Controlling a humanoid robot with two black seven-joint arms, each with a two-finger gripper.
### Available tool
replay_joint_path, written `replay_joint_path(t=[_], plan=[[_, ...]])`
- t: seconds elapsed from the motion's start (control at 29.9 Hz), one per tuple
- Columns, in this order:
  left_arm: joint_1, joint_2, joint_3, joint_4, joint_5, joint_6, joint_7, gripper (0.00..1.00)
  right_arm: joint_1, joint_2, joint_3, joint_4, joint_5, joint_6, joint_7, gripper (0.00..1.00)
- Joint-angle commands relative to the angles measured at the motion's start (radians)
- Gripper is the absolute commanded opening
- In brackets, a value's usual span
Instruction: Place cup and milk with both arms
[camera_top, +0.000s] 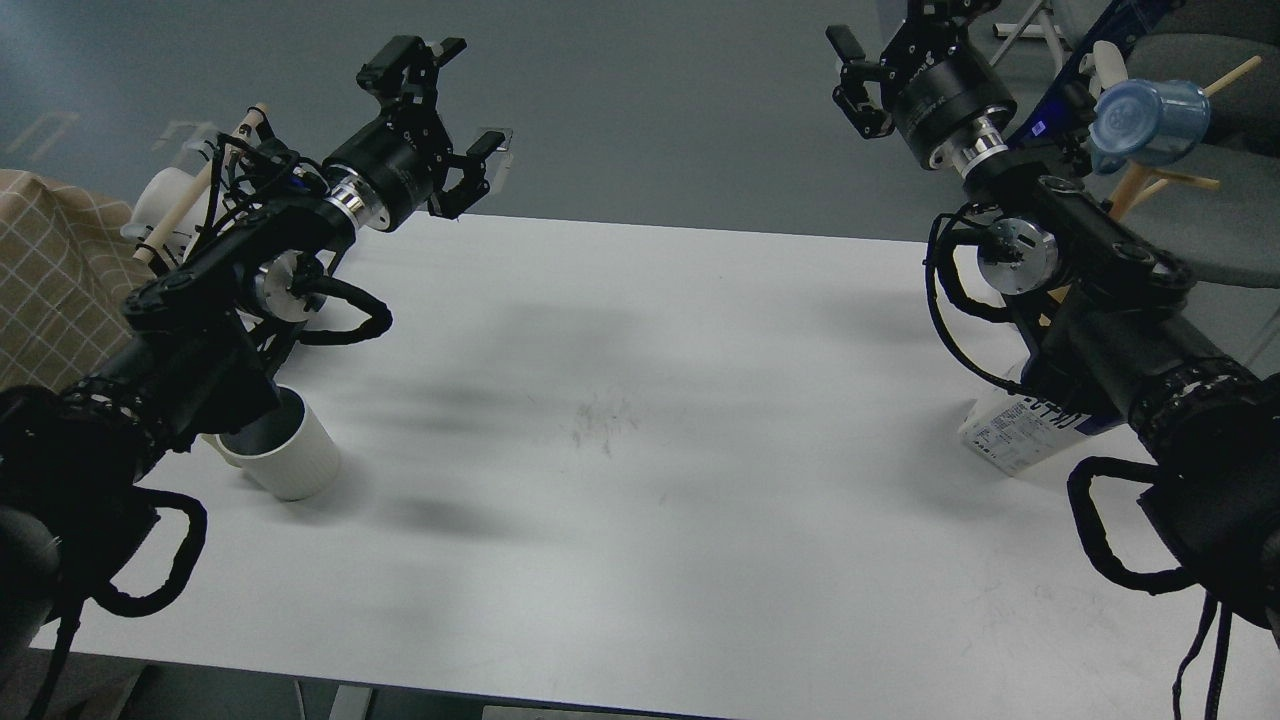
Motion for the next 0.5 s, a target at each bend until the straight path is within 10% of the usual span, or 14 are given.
replay_joint_path(t=[0.0,0.47], plan=[[0.001,0.0,0.001,-0.01,0.001,0.0,-0.004,1.0,-0.01,0.0,0.0,0.004,0.0,0.002,0.0,1.0],[0.004,0.0,-0.034,0.007,-0.011,0.0,-0.021,1.0,-0.01,0.0,0.002,0.0,-0.001,0.001,0.0,1.0]])
